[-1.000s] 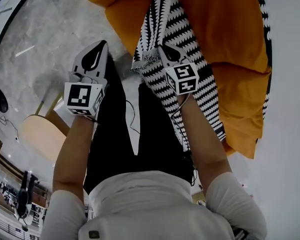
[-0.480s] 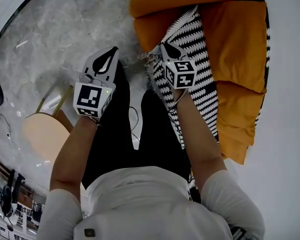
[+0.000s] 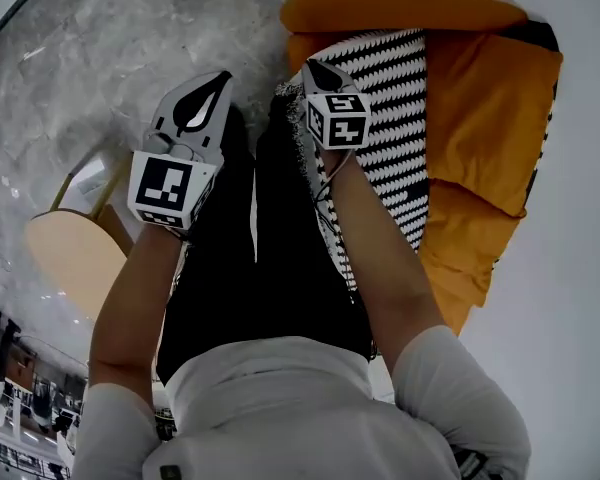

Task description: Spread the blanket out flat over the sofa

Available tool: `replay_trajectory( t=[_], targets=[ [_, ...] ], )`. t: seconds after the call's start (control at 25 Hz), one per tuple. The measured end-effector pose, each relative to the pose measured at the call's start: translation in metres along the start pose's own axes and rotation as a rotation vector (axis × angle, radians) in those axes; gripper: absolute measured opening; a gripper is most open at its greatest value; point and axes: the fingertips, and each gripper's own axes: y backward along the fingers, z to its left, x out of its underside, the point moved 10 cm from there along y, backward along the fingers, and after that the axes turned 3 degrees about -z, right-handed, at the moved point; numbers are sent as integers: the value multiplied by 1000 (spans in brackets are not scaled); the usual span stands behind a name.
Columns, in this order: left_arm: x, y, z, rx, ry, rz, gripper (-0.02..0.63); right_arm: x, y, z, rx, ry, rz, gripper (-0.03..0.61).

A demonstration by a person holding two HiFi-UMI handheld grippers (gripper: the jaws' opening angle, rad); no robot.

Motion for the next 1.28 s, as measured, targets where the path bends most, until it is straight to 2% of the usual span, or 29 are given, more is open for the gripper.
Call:
replay_trajectory(
  t=[0.28, 0.52, 0.84, 1.08, 1.28],
  targets=[
    [31, -11, 13, -72, 73, 22, 9, 15, -52, 0, -52, 42, 62, 34],
    [56, -34, 23, -88, 92, 48, 9, 22, -98, -4, -58, 66, 91, 34],
    [75, -57, 37, -122, 116, 35, 9, 44, -138, -12, -67, 84, 161, 34],
    [95, -62, 48, -136, 146, 75, 9, 55, -168, -19, -39, 80, 205, 34],
    [107, -66, 56, -141, 166, 71, 9, 62, -183, -25, -13, 81, 227, 34]
  ],
)
